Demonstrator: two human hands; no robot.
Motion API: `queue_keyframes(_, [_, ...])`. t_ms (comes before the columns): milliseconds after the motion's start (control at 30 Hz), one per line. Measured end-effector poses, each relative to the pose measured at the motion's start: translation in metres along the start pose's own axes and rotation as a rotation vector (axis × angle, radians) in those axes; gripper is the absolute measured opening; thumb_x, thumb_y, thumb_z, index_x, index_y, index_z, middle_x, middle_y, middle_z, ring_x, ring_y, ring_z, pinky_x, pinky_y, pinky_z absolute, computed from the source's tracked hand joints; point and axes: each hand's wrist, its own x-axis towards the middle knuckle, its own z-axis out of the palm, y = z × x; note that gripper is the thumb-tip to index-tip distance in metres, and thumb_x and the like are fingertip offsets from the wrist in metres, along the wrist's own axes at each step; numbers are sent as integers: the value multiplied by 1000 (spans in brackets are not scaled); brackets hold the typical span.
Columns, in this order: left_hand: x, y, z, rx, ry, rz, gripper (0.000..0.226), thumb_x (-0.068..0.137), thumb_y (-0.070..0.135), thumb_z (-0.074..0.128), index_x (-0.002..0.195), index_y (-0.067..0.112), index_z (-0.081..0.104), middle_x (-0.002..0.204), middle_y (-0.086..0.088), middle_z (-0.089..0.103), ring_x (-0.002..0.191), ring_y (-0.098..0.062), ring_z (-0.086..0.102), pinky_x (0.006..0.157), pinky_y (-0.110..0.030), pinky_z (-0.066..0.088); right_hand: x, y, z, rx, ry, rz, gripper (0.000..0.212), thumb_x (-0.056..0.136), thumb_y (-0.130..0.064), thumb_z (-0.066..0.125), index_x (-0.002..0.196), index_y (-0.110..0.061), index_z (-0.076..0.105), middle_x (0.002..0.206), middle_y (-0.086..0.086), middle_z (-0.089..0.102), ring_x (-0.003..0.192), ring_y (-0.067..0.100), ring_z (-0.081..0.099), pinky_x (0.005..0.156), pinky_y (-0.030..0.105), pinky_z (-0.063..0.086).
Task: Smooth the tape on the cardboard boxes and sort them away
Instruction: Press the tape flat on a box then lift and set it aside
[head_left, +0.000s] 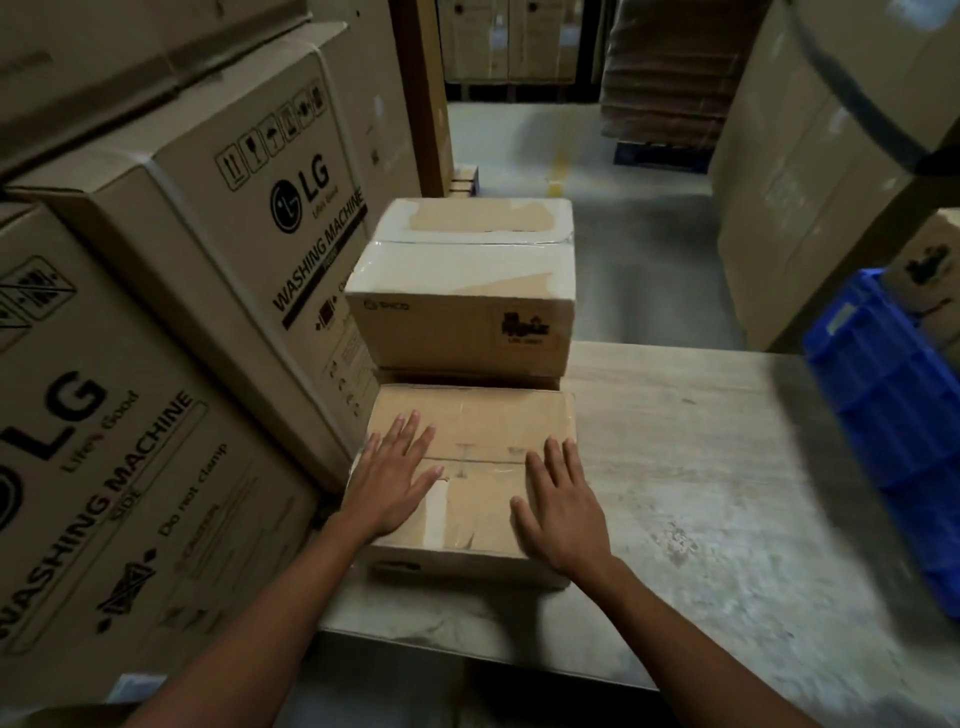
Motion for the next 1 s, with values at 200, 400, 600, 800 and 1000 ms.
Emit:
queue_keyframes(200, [9, -20, -4, -17, 10, 44, 85, 86, 73, -5, 160, 32, 4, 167, 5, -10, 153, -13, -14, 124, -40, -5, 11, -16, 5, -17, 2, 36, 82, 92, -67, 12, 159, -22, 24, 169, 7, 6, 156, 27, -6, 122, 43, 24])
queue_keyframes(400, [7, -13, -6, -43, 3, 49, 69, 102, 60, 20, 160, 28, 3, 167, 1, -13, 152, -15, -18, 124, -44, -6, 11, -12, 2, -13, -12, 43, 82, 93, -71, 16, 160, -25, 17, 170, 4, -1, 156, 25, -8, 123, 48, 23])
queue_keyframes(600, [5, 66, -41, -115, 153, 262, 70, 98, 62, 14, 159, 30, 1, 164, 2, -23, 150, -14, -24, 122, -44, -6, -24, 14, -27, 90, 187, 90, 87, 91, -74, 17, 161, -23, 14, 169, 2, -5, 155, 21, -10, 124, 46, 15])
queue_keyframes(800, [7, 206, -72, -148, 315, 549, 71, 100, 58, 23, 160, 20, 18, 168, -5, -6, 154, -19, -11, 123, -47, 2, -105, 85, -80, 154, 474, 132, 79, 96, -63, 37, 158, -15, 27, 168, 11, 12, 156, 26, 8, 119, 47, 31])
queue_keyframes(1000, [-31, 375, -48, -238, 300, 805, 68, 100, 53, 31, 157, 16, 28, 168, -8, 5, 155, -22, 0, 121, -48, 11, -227, 188, -119, 171, 714, 284, 79, 95, -58, 49, 155, -10, 34, 166, 16, 19, 154, 29, 17, 119, 47, 31])
